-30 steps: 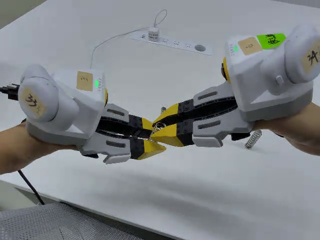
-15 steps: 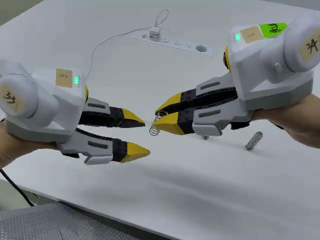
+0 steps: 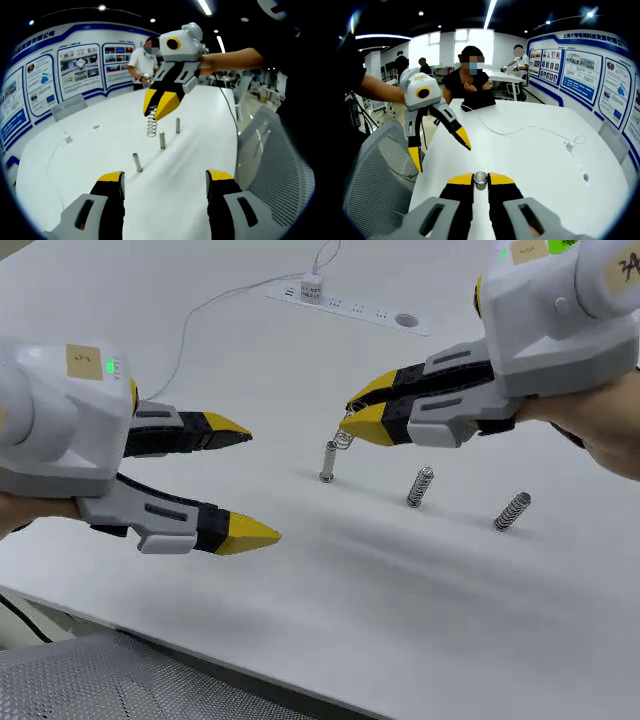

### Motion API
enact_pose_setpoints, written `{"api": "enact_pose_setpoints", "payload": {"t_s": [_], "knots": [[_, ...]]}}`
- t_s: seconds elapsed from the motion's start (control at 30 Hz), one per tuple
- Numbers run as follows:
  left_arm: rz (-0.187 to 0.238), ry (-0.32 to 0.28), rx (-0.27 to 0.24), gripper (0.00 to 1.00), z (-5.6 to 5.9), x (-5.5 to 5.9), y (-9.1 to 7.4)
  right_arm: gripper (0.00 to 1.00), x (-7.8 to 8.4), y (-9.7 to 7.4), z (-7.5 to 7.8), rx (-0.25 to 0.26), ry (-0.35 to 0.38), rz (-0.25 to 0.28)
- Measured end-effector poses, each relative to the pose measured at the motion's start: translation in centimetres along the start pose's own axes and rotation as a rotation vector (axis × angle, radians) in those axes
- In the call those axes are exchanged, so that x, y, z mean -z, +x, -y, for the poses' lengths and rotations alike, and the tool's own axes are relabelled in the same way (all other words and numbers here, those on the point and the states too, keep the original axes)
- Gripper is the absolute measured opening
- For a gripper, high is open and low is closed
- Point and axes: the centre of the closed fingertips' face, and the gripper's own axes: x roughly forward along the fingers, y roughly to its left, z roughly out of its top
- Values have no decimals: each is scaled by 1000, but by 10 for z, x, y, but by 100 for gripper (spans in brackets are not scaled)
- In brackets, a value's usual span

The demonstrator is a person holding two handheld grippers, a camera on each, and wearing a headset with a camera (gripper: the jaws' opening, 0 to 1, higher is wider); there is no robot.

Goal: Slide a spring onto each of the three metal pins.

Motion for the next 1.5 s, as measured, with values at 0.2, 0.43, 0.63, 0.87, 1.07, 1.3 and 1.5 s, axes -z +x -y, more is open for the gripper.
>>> {"api": "enact_pose_setpoints", "payload": {"t_s": [0.2, 0.43, 0.63, 0.87, 1.07, 1.3, 1.5], "knots": [[-9, -18, -6, 78, -7, 6, -2, 11, 3, 13, 23, 38, 42, -13], [-11, -62, -22, 90, -12, 12, -6, 11, 14, 29, 34, 62, 129, -43], [-33, -61, -36, 98, -13, 18, -6, 11, 25, 37, 33, 58, 121, -91], [-26, -79, -38, 100, -15, 20, -7, 11, 36, 44, 36, 64, 97, -140], [-25, -84, -49, 100, -17, 21, -8, 11, 41, 49, 36, 61, 109, -160], [-29, -91, -49, 100, -19, 25, -7, 11, 41, 52, 36, 64, 131, -164], [-26, -99, -50, 100, -21, 26, -7, 11, 41, 51, 35, 66, 128, -177]]}}
